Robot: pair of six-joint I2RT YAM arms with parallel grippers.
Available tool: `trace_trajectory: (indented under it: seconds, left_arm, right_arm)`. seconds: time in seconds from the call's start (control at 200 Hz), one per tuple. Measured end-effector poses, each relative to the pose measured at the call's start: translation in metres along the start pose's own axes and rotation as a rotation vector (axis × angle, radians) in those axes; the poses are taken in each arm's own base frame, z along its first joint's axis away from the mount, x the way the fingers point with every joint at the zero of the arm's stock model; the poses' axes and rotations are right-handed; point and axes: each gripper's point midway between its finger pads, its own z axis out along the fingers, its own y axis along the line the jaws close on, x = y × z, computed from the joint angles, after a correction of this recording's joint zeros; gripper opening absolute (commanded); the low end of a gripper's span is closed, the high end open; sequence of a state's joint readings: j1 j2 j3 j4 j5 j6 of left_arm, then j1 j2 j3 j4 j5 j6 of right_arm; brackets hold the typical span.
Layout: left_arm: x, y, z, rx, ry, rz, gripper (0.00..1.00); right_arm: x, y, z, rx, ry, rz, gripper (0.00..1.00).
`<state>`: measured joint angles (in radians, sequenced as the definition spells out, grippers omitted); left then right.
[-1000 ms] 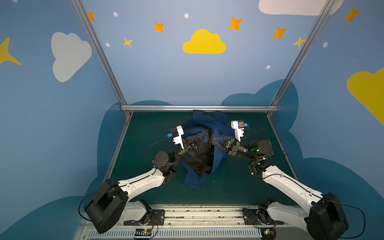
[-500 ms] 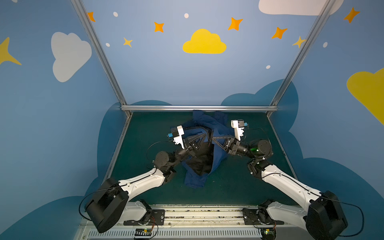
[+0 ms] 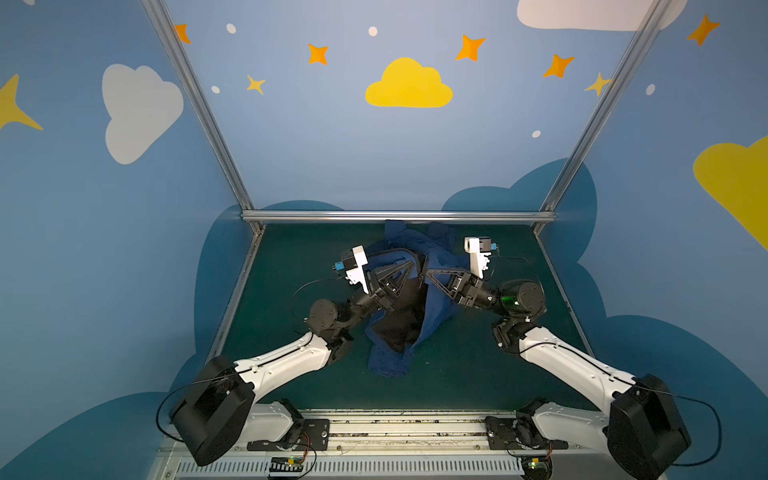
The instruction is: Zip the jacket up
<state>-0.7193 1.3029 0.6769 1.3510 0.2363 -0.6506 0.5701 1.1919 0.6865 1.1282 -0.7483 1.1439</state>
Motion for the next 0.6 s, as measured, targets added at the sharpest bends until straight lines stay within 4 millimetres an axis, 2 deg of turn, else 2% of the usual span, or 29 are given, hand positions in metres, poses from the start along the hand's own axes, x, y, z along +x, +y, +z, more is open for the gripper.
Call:
trace_trajectory:
  seconds: [0.33,0.596]
  left_arm:
    - [-0.015,-0.019,0.011,0.09,-0.005,0.023,0.03]
    - [-0.014,-0.023,0.012,0.111,0.005,0.025,0.03]
  right_arm:
    - [-0.008,0.032,-0.004,-0.036,-0.002,-0.067,0.0]
    - [-0.008,0.03,0.0,-0.045,0.013,-0.05,0.0]
